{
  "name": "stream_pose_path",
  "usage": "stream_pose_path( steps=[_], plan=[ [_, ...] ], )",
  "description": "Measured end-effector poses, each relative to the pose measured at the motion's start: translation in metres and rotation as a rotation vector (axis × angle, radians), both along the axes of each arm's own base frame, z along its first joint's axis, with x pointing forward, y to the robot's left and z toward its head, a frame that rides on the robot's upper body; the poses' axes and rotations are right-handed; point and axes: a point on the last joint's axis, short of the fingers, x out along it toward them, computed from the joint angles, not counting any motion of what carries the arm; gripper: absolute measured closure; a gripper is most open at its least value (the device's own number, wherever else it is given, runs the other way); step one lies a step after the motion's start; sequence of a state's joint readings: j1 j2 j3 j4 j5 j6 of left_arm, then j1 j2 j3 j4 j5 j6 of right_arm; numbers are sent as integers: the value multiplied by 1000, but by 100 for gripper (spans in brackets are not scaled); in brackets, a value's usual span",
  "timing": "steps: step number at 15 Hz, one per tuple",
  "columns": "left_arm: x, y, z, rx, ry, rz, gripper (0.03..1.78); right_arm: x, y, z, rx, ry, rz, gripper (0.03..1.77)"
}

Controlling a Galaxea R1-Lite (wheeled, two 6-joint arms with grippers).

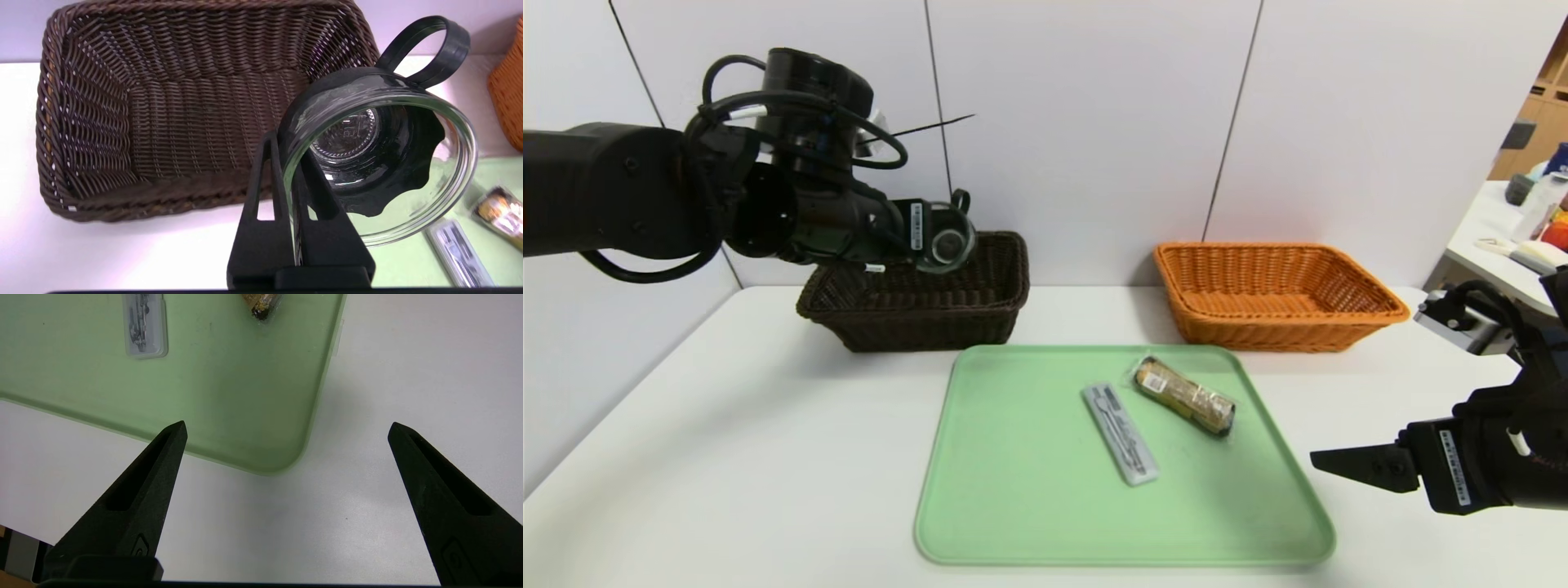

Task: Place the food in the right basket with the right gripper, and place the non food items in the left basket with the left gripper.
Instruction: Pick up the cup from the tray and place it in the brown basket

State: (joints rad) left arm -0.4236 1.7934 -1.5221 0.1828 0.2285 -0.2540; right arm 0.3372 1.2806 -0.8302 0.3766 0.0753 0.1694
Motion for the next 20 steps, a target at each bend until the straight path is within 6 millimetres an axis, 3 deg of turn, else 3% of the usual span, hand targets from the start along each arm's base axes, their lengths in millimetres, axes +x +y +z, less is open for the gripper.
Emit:
stream_pose_path(
  steps=[9,12,20],
  plan=[
    [81,19,-54,14,116,75,172,5,0,-1,3,-12,-6,10],
    [90,25,-66,12,145,71,172,6,1,-3,0,-4,-7,10],
    [101,36,-70,9,93,32,172,8,1,-5,-16,7,-19,10]
  ],
)
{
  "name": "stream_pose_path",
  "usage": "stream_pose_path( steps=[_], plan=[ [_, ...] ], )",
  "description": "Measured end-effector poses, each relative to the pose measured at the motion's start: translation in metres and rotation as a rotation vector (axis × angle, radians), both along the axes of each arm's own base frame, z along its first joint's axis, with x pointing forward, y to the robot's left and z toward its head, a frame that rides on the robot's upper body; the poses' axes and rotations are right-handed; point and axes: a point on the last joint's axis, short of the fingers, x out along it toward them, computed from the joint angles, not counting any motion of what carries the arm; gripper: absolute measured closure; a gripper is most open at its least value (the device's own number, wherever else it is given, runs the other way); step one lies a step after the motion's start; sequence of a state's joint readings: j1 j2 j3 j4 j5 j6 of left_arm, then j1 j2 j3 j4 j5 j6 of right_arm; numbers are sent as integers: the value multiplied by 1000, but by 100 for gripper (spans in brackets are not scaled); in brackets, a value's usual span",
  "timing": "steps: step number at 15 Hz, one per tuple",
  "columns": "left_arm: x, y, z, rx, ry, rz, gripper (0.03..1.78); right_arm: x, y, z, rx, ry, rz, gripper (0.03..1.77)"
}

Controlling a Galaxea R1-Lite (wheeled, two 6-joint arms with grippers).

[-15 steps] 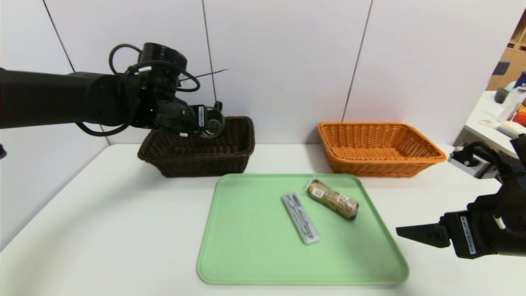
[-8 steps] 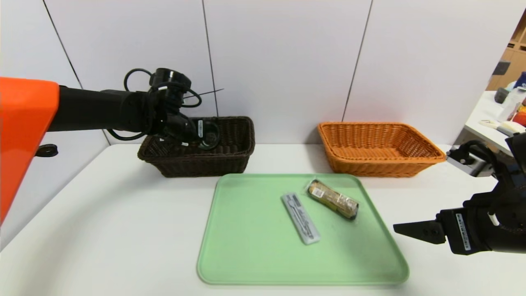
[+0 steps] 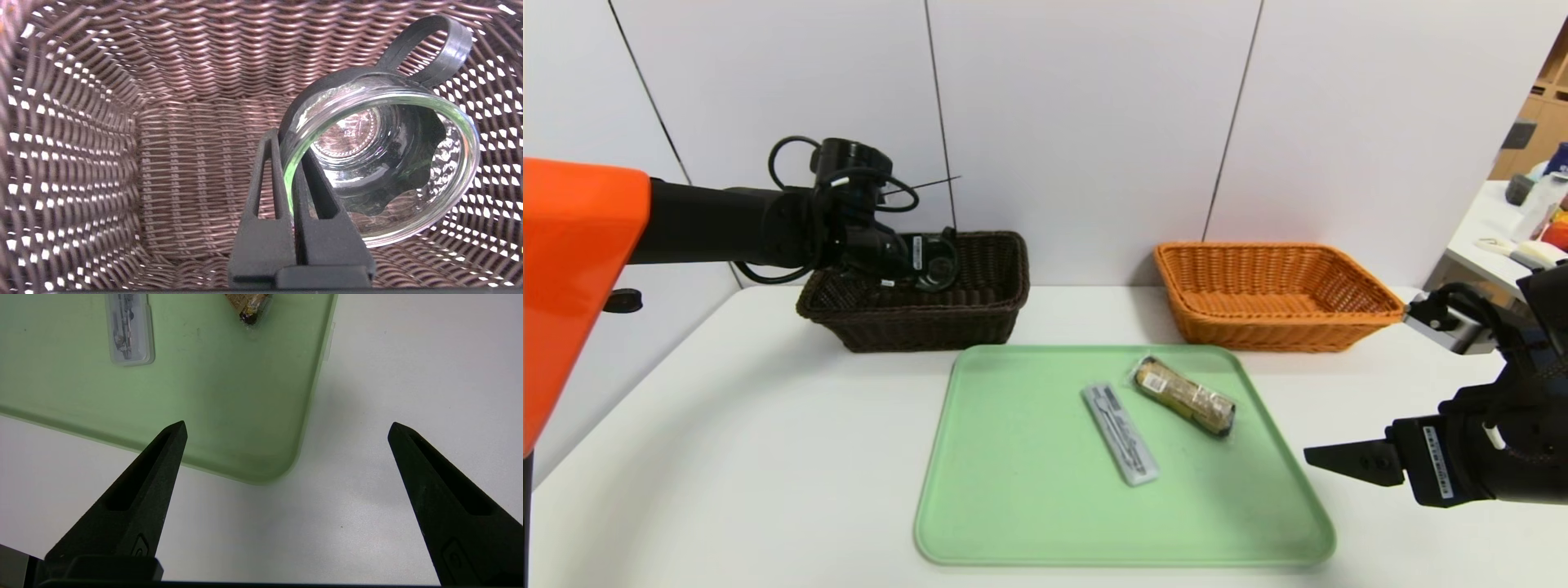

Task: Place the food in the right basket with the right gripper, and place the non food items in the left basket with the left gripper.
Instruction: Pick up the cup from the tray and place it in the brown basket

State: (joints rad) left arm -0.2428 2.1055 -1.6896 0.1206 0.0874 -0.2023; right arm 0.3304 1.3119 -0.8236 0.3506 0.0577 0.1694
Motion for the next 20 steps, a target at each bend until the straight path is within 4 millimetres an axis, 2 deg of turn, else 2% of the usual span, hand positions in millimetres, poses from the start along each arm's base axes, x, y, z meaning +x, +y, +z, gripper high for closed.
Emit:
stream_pose_path(
  steps=[11,13,15,17,20],
  plan=[
    [6,2,-11,13,24,7,172,1,0,0,-3,-2,-4,10],
    [6,1,-11,14,25,7,136,0,0,0,-3,-2,-4,10],
    [6,1,-10,14,21,6,107,0,0,0,-3,-3,-4,10],
    [5,2,-9,14,17,7,85,0,0,1,-2,-5,-4,10],
    [2,2,-1,9,0,6,61,-1,-1,2,-1,-10,-5,10]
  ],
)
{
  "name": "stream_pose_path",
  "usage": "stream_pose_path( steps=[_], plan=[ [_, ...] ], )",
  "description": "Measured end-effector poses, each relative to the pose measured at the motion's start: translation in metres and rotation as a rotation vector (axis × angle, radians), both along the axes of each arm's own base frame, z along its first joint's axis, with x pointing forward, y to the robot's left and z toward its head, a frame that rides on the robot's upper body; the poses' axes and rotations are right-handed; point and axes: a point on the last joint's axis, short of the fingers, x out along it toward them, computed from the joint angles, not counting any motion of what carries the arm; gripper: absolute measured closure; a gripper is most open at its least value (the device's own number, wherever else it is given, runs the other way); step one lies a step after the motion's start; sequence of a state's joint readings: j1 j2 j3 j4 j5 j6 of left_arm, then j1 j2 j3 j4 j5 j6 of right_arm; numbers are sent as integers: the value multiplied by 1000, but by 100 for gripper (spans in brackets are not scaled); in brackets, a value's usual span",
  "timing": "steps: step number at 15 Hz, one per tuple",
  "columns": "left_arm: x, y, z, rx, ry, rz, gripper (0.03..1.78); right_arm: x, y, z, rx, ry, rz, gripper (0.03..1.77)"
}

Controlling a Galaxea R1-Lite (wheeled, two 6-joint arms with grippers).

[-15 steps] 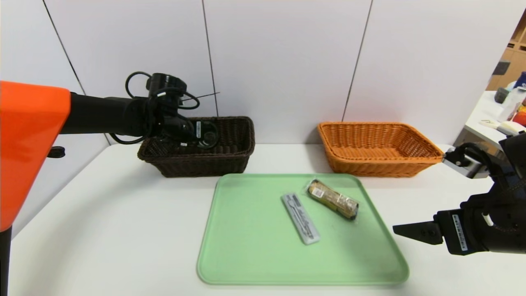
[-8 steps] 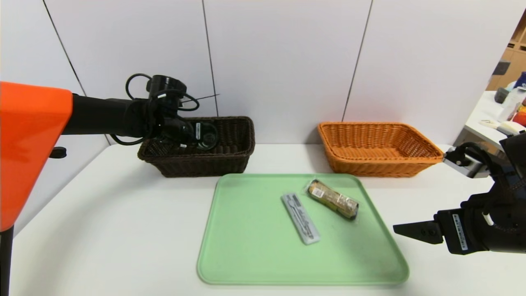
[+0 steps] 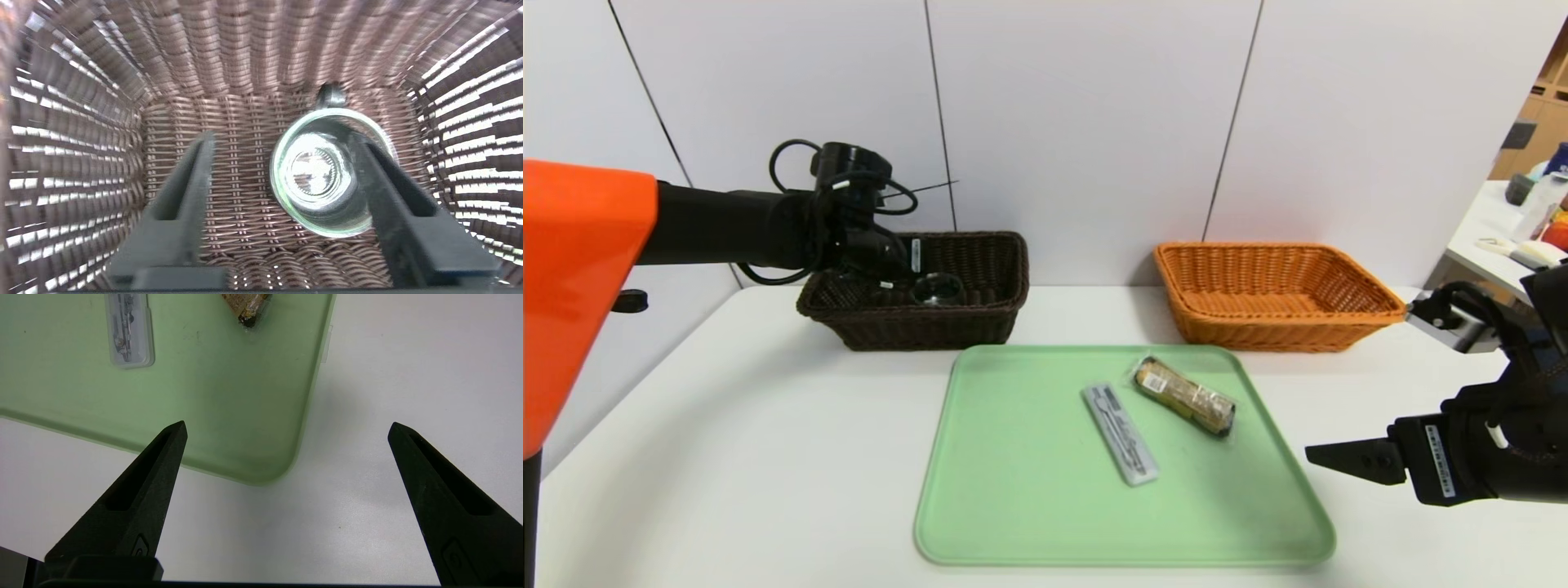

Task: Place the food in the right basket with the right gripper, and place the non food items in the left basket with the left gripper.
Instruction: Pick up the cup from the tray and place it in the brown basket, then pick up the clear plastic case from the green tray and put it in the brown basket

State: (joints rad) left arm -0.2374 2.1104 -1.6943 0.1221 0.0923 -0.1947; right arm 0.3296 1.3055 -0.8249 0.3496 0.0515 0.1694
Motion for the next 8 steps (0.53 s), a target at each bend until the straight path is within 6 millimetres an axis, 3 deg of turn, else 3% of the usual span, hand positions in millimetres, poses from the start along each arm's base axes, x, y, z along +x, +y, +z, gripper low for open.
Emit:
stream_pose_path(
  steps=[4,6,8],
  plan=[
    [-22,0,34,-6,-63,-18,41,-2,-1,2,4,-11,-1,10],
    [-46,-15,50,-11,-64,-67,34,-3,-1,4,8,-20,-1,10],
    [-77,-42,59,-15,-59,-159,29,-4,-1,6,9,-27,0,10]
  ],
)
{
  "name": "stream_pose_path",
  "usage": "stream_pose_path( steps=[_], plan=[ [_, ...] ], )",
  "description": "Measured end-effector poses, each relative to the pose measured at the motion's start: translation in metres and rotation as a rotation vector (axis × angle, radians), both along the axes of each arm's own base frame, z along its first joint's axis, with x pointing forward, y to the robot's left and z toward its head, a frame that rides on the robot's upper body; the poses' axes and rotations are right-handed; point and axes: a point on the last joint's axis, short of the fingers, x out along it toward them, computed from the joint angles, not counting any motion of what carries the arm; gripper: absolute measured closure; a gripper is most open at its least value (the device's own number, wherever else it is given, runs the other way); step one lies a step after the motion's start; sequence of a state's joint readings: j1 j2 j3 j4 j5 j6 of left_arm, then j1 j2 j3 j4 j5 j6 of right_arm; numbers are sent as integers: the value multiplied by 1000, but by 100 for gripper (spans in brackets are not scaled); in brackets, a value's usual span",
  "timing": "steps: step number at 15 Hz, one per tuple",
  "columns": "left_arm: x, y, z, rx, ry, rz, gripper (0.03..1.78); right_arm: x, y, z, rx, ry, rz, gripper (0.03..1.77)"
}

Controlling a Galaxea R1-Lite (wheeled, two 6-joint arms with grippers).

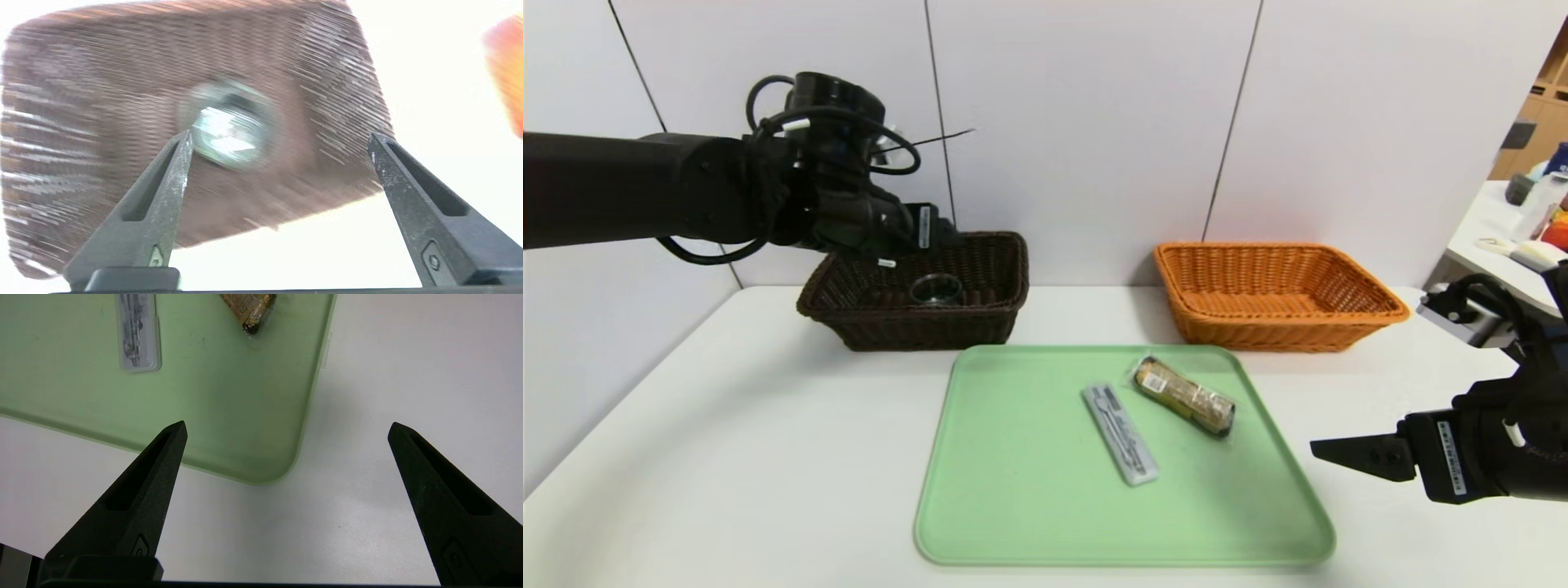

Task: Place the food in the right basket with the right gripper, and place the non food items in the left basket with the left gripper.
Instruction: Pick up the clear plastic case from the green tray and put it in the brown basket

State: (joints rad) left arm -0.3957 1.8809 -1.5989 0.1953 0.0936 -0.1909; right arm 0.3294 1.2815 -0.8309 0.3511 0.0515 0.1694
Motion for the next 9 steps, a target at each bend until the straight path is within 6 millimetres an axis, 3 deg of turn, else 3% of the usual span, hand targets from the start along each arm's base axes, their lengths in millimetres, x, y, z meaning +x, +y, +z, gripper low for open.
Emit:
stream_pose_path(
  steps=[5,9],
  plan=[
    [-81,-73,-4,30,27,-212,20,-2,-1,2,12,-9,-8,10],
    [-115,-116,-13,-72,100,-244,16,-5,-2,3,17,-12,-12,10]
  ],
)
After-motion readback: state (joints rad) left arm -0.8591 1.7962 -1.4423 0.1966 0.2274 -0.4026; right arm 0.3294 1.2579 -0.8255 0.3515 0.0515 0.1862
